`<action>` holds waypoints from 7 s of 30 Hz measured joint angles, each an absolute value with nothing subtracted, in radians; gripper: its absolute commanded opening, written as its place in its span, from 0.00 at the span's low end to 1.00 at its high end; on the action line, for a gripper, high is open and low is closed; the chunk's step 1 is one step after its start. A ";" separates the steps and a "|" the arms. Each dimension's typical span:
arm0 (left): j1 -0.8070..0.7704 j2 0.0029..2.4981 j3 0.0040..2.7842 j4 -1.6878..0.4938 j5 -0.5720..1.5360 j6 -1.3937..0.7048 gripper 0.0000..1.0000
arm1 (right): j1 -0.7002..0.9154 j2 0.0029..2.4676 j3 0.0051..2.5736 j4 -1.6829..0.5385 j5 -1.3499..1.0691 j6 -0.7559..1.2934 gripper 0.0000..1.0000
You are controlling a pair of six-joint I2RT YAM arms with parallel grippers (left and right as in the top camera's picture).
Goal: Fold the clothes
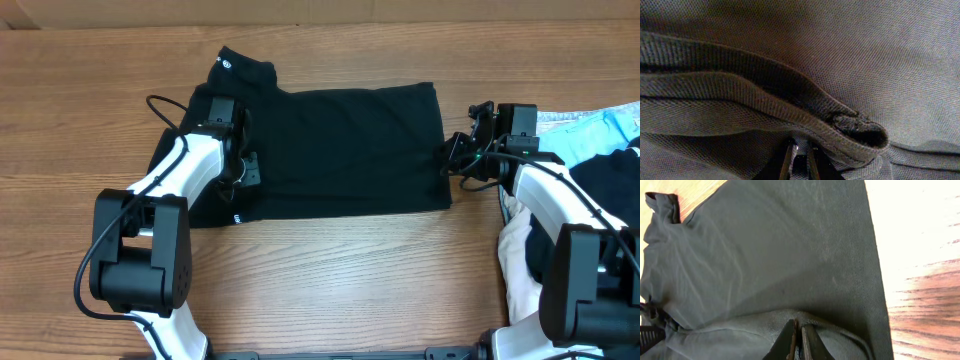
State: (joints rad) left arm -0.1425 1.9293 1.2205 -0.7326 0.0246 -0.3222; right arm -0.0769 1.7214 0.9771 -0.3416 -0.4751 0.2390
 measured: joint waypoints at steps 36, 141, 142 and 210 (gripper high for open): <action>-0.142 1.929 1.223 -0.715 0.021 -0.322 0.34 | -0.013 1.363 0.980 -0.727 -0.372 0.352 0.04; -0.142 1.929 1.223 -0.702 0.014 -0.322 0.36 | 0.060 1.579 1.051 -0.731 -0.079 0.681 0.73; -0.142 1.929 1.223 -0.702 0.014 -0.322 0.36 | 0.060 1.579 1.051 -0.727 -0.078 0.650 0.59; -0.142 1.929 1.223 -0.706 0.010 -0.322 0.50 | -0.078 1.749 0.988 -0.965 -0.080 0.430 0.34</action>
State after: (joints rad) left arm -0.1425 1.9293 1.2232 -0.7063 0.0105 -0.3222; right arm -0.0780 1.7489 0.9878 -0.9646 -0.0799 0.4305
